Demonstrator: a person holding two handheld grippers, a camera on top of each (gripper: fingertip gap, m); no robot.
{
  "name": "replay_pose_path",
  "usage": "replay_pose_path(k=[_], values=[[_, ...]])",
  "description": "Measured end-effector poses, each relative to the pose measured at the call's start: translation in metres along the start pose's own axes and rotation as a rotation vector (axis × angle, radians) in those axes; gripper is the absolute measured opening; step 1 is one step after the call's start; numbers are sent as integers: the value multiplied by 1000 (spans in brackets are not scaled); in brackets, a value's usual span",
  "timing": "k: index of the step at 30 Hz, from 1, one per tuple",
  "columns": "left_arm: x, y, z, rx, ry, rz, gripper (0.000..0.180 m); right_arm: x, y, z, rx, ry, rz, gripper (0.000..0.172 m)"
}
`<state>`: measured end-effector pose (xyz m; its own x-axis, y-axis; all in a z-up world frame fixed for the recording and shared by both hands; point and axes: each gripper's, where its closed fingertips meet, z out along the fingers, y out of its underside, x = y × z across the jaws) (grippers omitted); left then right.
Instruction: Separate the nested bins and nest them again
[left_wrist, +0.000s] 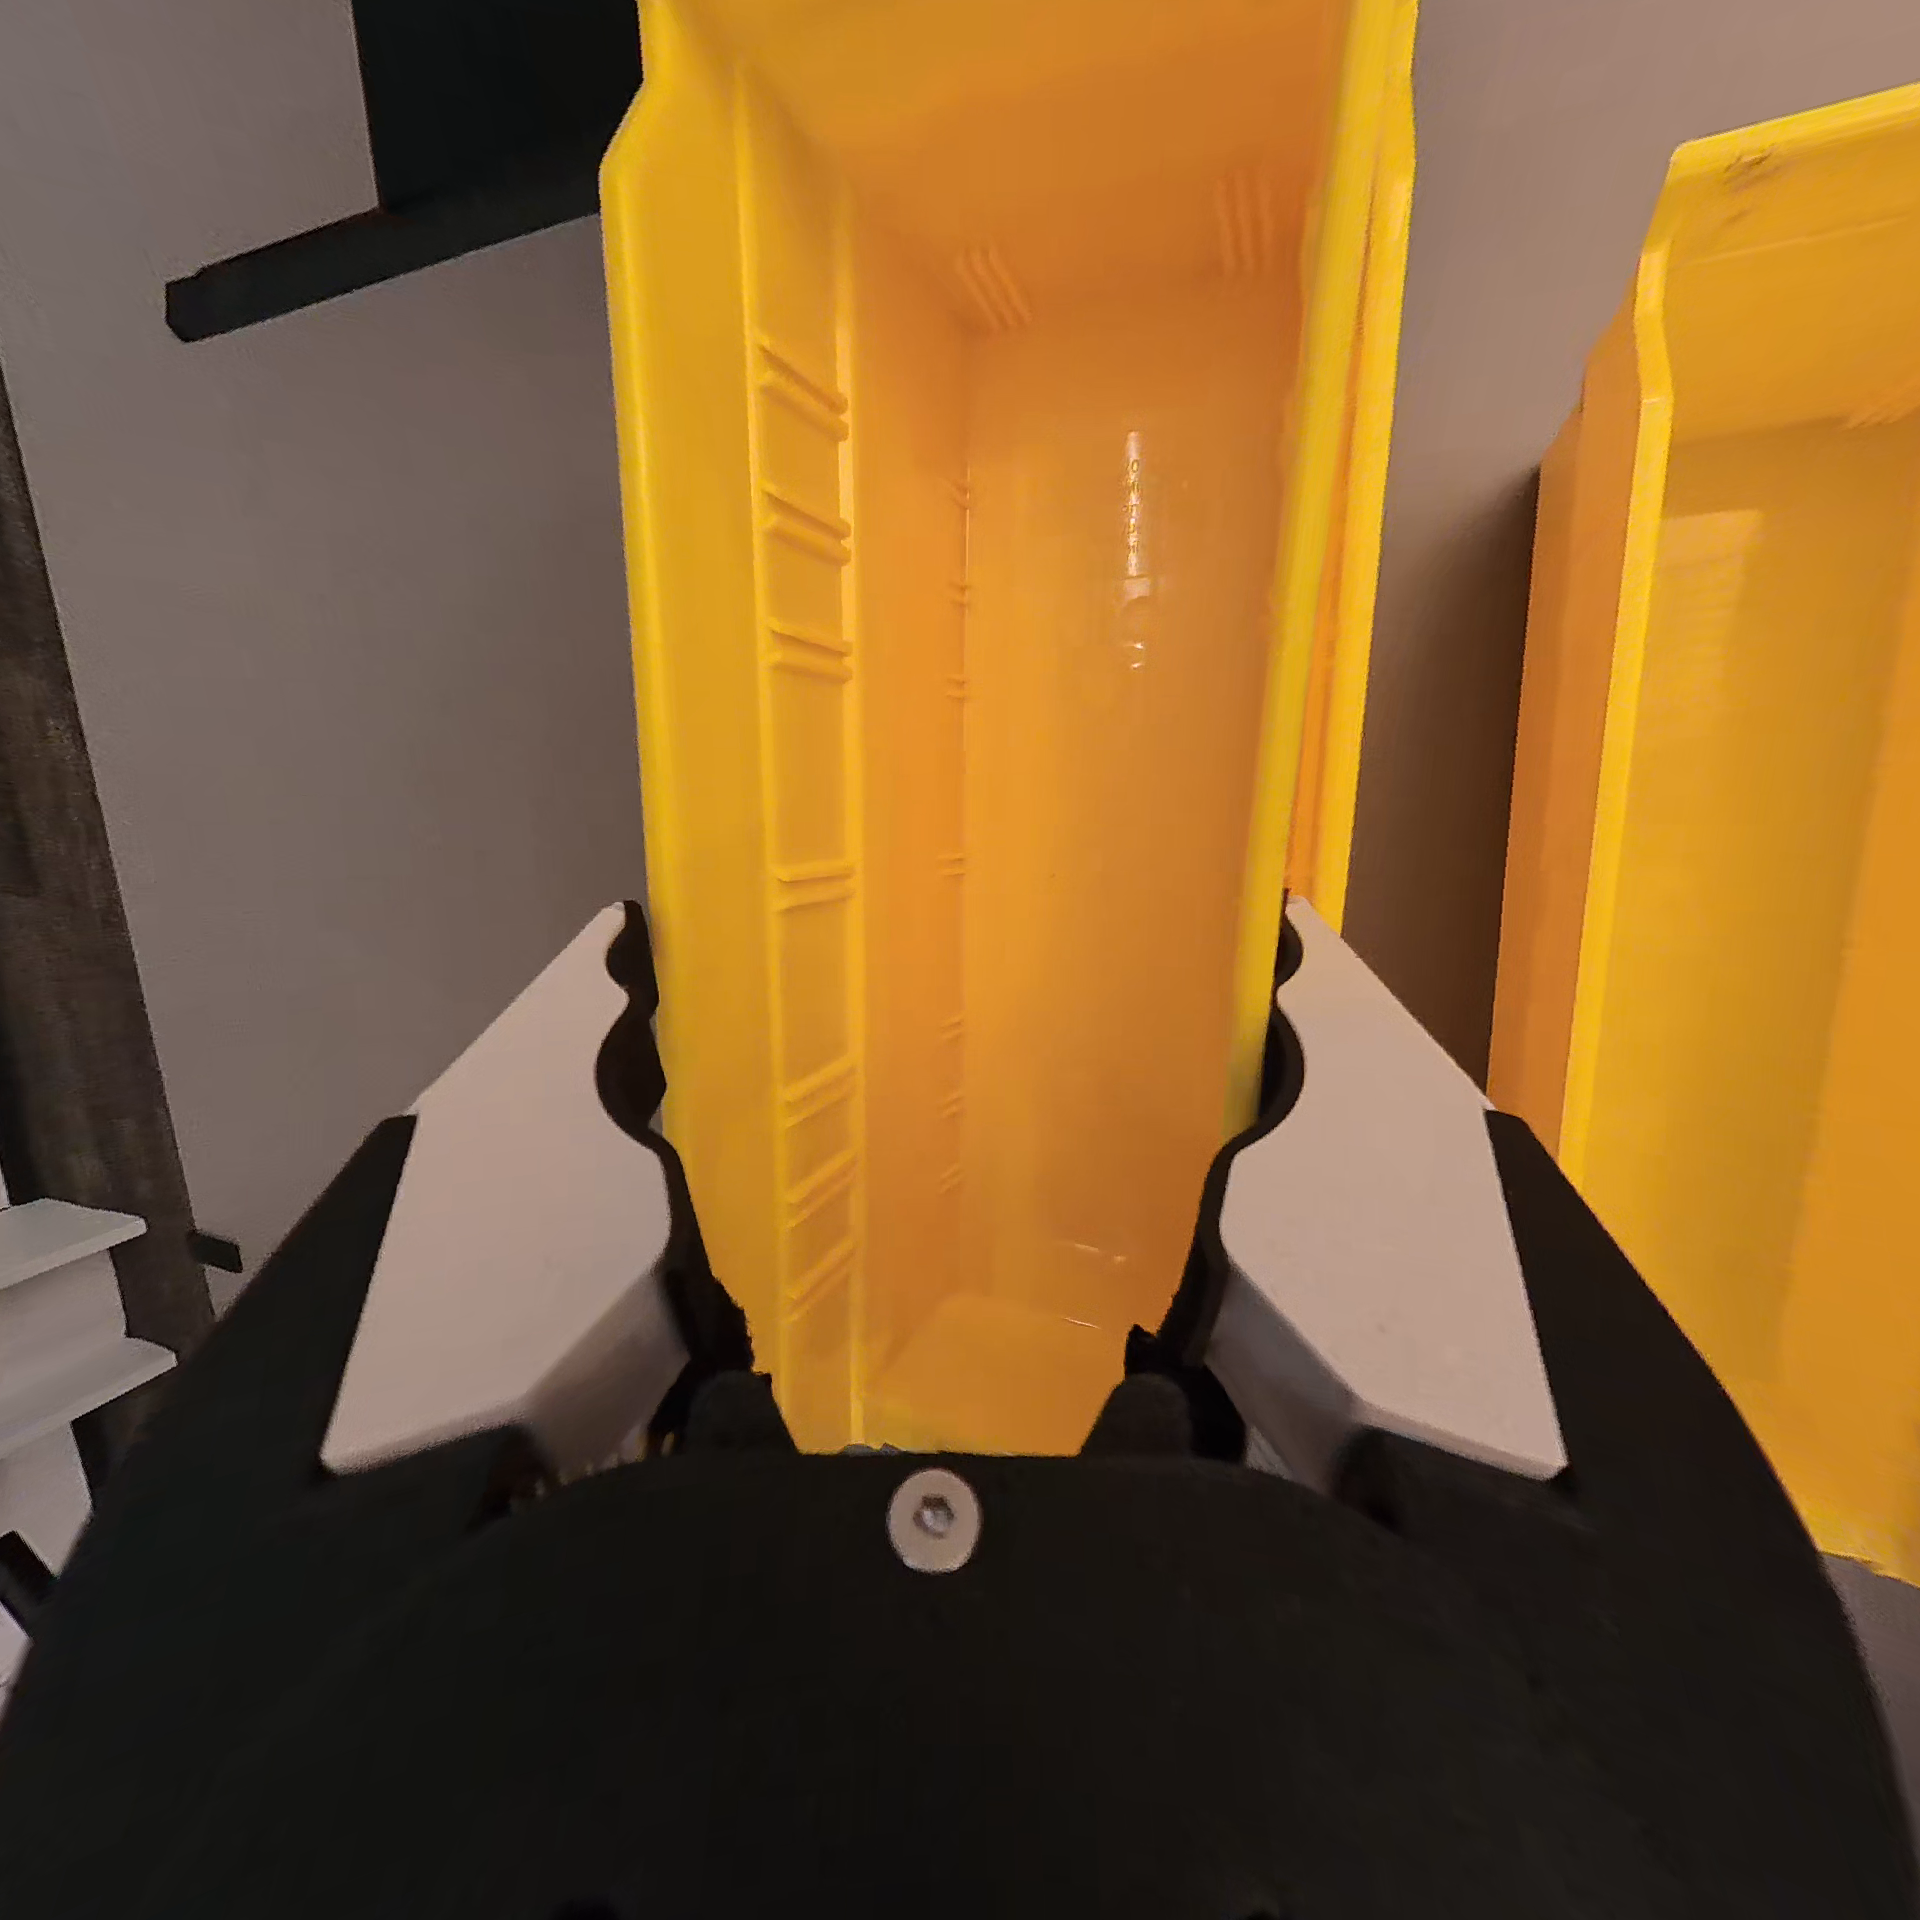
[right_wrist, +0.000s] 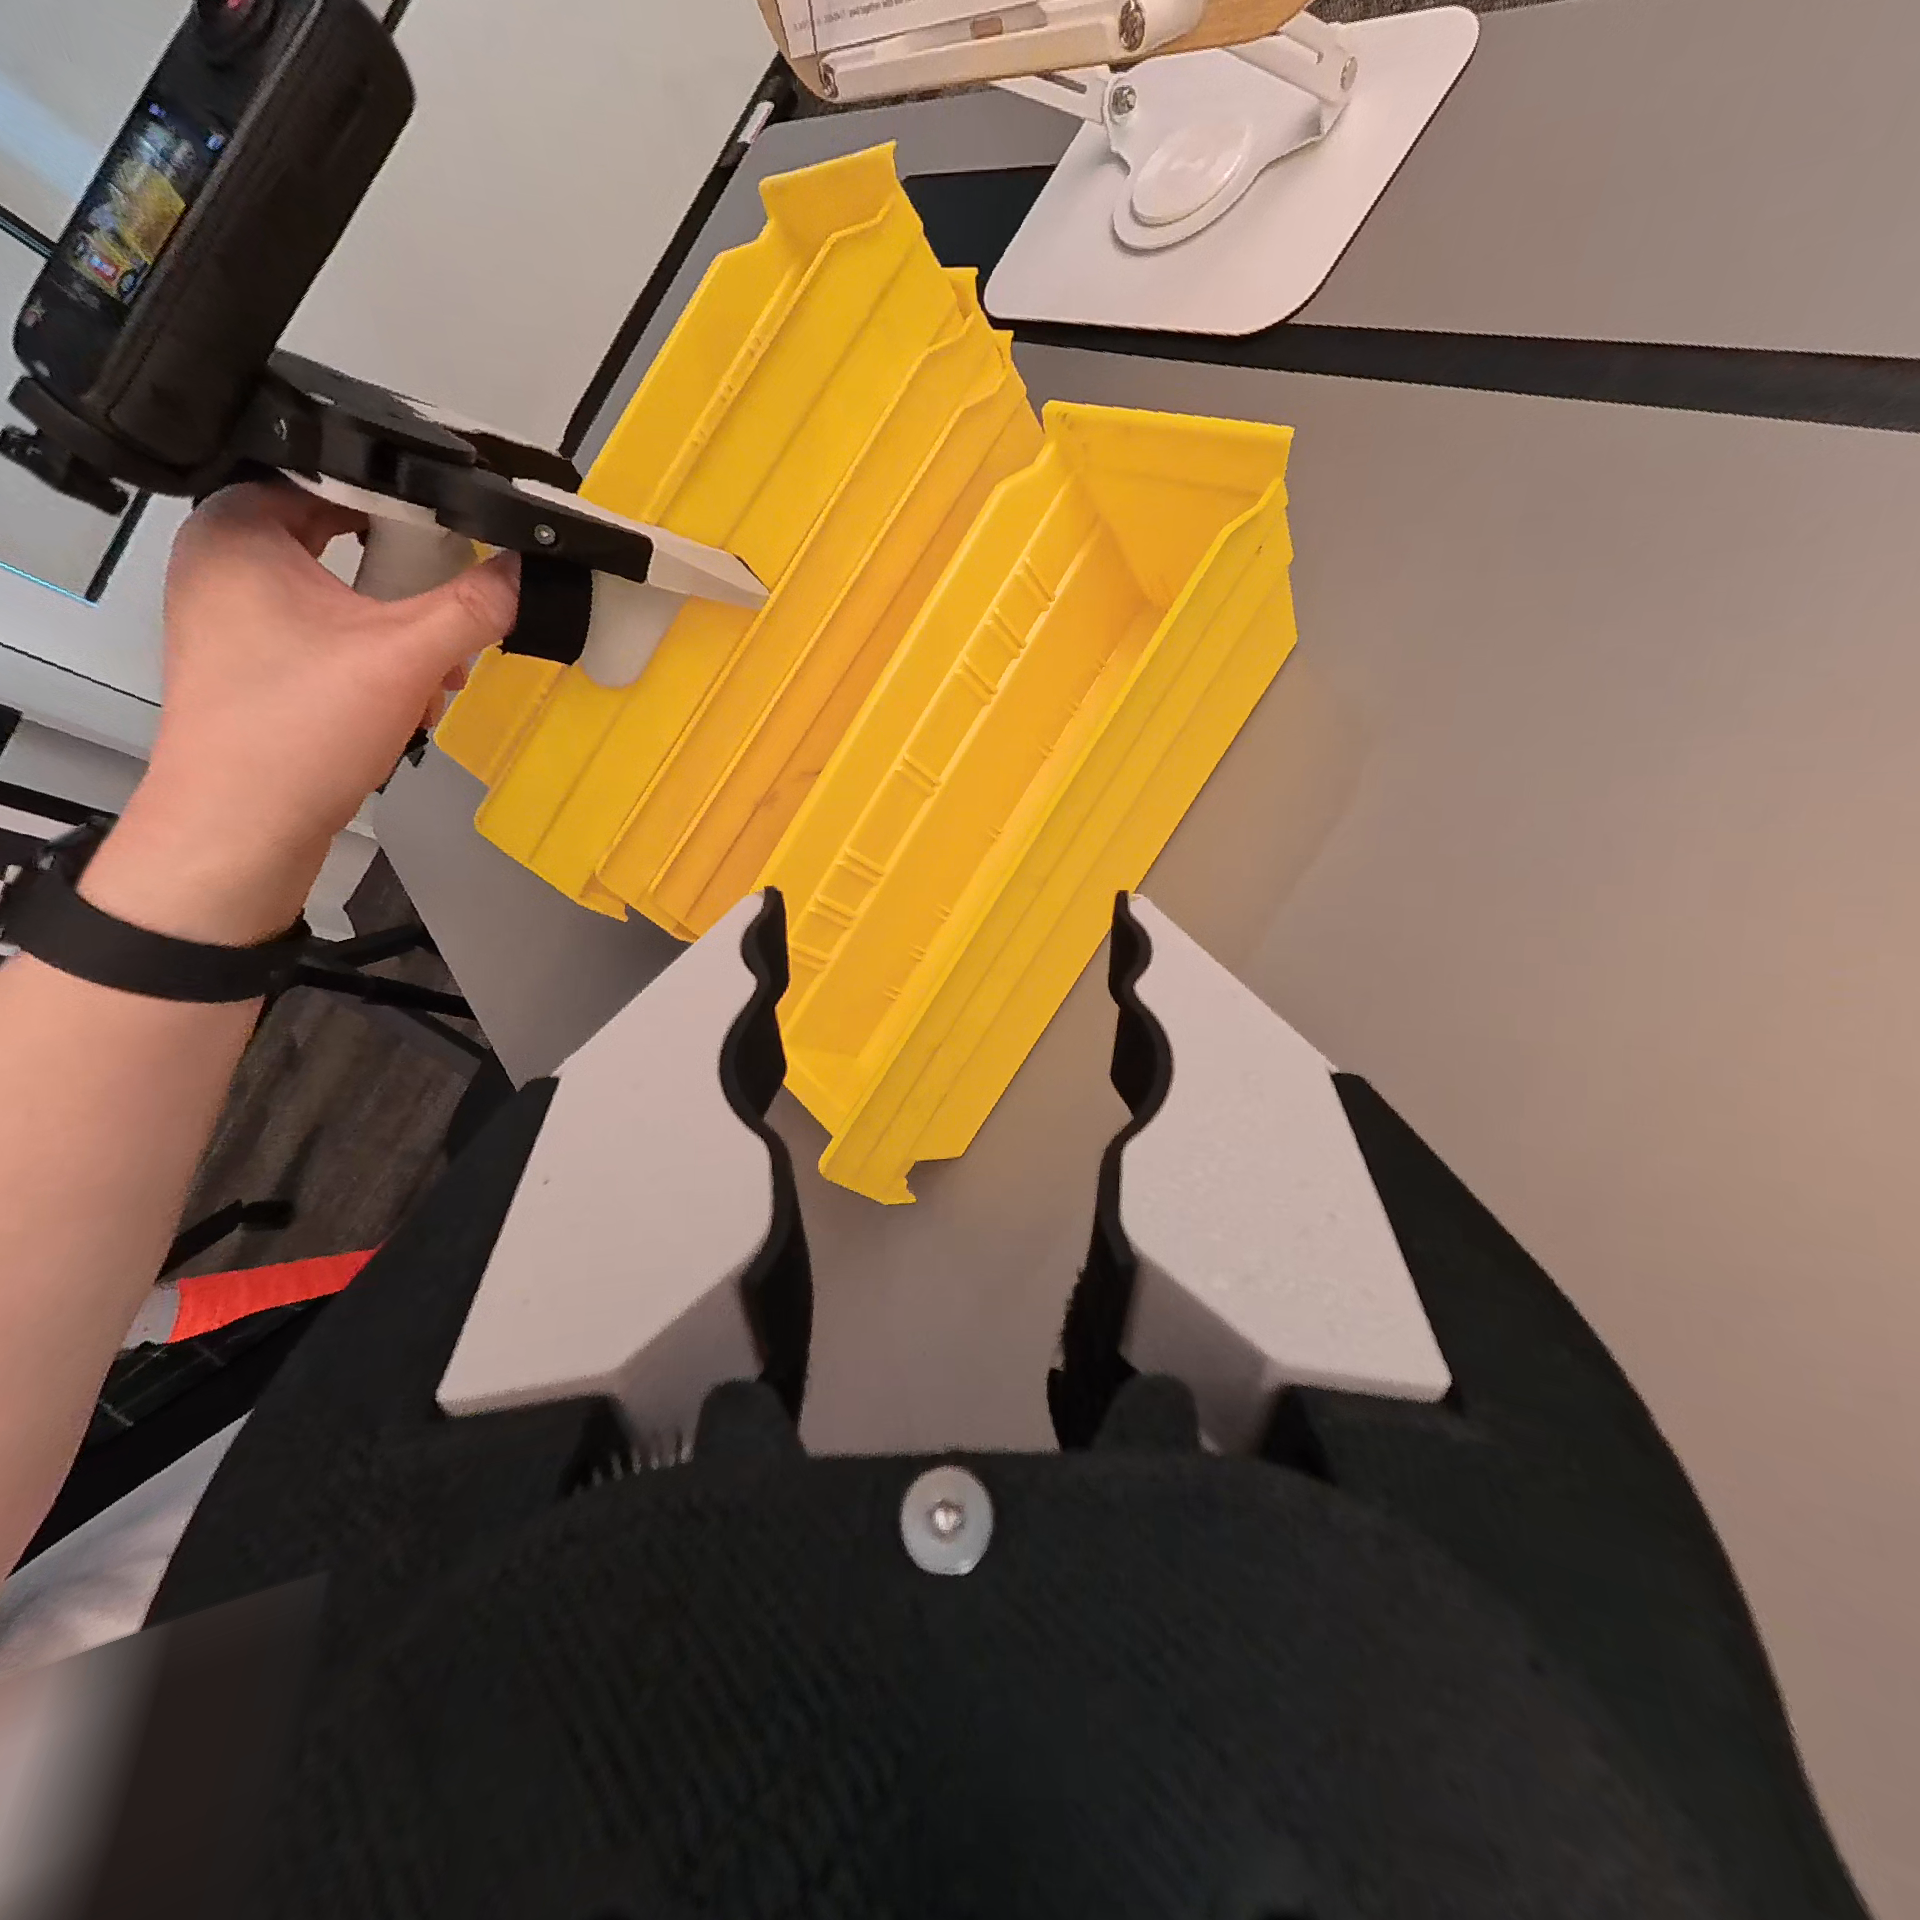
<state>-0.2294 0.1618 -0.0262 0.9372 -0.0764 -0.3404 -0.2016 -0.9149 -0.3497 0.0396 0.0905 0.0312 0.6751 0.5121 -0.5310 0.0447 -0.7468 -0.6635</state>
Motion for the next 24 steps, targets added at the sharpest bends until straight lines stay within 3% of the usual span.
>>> replay_pose_path(k=[6, 14, 16, 20, 24], values=[[0, -1, -12, -9, -122, 62, 120, 1, 2, 5, -24, 8, 3, 62], [-3, -44, -81, 144, -282, 212, 115, 2, 6, 6, -43, 11, 1, 62], [2, -49, -89, 182, -150, 159, 115, 3, 5, 5, -35, 8, 4, 62], [10, -50, -96, 246, 252, 10, 117, 8, 3, 3, -23, 12, 25, 62], [-11, -63, -123, 496, 658, -136, 114, 13, 2, 8, -32, 43, 40, 62]])
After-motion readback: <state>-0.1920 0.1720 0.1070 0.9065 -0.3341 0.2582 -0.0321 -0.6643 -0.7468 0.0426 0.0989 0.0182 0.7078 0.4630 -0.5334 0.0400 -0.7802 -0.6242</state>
